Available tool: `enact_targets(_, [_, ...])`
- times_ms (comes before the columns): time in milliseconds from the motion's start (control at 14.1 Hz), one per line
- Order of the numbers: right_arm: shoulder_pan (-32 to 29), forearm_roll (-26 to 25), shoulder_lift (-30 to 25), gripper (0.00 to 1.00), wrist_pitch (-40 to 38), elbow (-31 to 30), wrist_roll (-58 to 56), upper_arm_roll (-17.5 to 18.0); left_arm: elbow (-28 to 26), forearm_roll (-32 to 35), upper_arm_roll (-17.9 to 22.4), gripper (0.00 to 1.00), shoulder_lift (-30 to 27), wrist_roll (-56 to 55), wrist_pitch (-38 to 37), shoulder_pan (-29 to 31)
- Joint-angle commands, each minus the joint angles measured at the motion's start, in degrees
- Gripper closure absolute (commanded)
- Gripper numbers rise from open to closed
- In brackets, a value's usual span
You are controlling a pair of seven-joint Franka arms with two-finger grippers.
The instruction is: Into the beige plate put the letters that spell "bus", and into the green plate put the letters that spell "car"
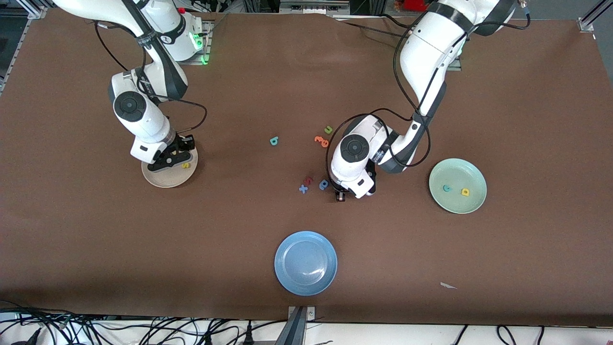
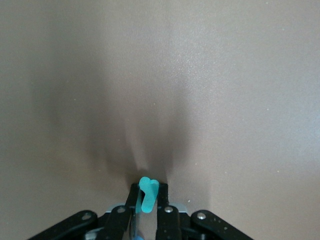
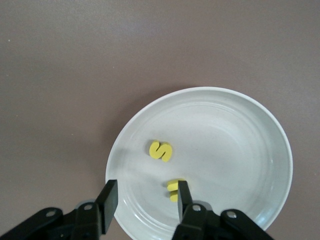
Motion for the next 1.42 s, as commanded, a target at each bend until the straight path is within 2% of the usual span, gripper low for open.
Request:
enact_targets(0, [-0.79, 0.92, -0.16, 0.42, -0.37, -0.33, 2.26, 1.36, 1.25, 5.53, 0.47, 0.99, 1.44, -1.26, -0.35, -0.08])
enact_targets(355, [-0.35, 2.06, 0.28, 0.32, -0.37, -0.15, 14.64, 7.42, 1.25, 5.63, 0.47, 1.0, 1.18, 8.99, -2.63, 0.45])
enact_targets(567, [3.24, 3.2, 1.07, 0.3, 0.33, 0.37, 22.64, 8.57, 1.6, 5.55, 0.47, 1.0, 0.65, 21.81, -8.77, 2.2])
enact_targets(993, [13.26, 4.61, 4.93, 0.29, 7.17, 1.16, 38.02, 8.48, 1.69, 5.11, 0.3, 1.0, -3.91, 61.16, -24.14, 9.22])
enact_targets(1347, [20.82, 3.82, 10.03, 0.29, 7.8, 6.61, 48.31, 8.31, 0.81, 4.75, 0.12, 1.0, -8.84, 92.45, -32.41, 16.87])
